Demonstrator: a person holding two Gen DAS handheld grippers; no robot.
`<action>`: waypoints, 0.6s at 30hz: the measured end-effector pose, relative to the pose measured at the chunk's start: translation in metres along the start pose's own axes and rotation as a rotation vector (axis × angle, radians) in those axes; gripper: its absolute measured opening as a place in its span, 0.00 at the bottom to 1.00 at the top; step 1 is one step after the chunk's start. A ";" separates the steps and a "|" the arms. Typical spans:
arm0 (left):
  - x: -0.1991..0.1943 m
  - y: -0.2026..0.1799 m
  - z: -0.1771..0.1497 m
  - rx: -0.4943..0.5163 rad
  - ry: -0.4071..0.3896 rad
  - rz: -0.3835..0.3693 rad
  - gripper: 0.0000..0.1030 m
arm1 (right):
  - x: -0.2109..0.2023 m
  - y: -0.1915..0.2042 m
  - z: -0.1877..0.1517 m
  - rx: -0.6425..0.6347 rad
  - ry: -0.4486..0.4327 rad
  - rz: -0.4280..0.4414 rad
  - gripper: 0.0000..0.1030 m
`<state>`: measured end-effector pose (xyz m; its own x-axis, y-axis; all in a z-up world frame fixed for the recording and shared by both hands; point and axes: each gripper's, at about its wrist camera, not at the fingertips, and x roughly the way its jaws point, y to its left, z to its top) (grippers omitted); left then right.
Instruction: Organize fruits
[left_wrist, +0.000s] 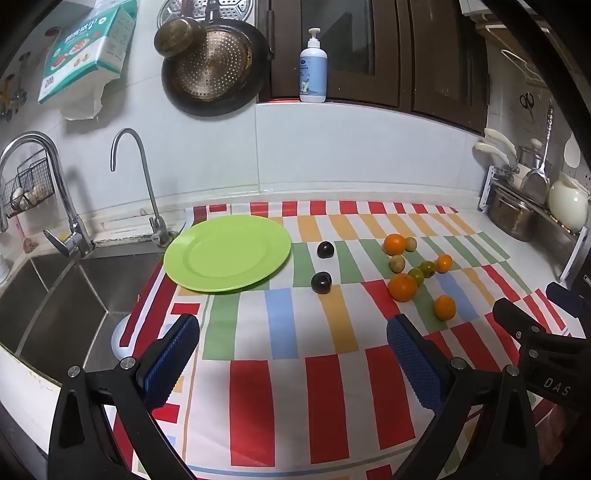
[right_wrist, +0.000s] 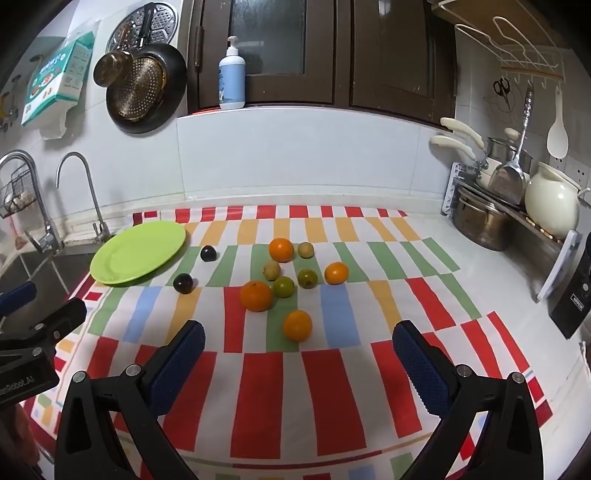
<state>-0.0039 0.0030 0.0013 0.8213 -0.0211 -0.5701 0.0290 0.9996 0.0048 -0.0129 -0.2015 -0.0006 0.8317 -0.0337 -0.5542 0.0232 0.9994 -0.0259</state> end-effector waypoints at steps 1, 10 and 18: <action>0.001 0.001 -0.001 0.000 0.001 0.001 1.00 | 0.000 0.000 0.000 0.001 0.001 0.000 1.00; 0.004 0.001 0.003 -0.005 0.001 -0.009 1.00 | 0.002 0.000 0.003 -0.005 -0.001 0.002 1.00; 0.005 0.001 0.007 -0.005 -0.003 -0.004 1.00 | 0.005 0.004 0.005 -0.007 0.004 0.002 1.00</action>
<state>0.0039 0.0039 0.0044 0.8228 -0.0252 -0.5677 0.0298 0.9996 -0.0013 -0.0059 -0.1980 0.0006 0.8293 -0.0321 -0.5579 0.0179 0.9994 -0.0310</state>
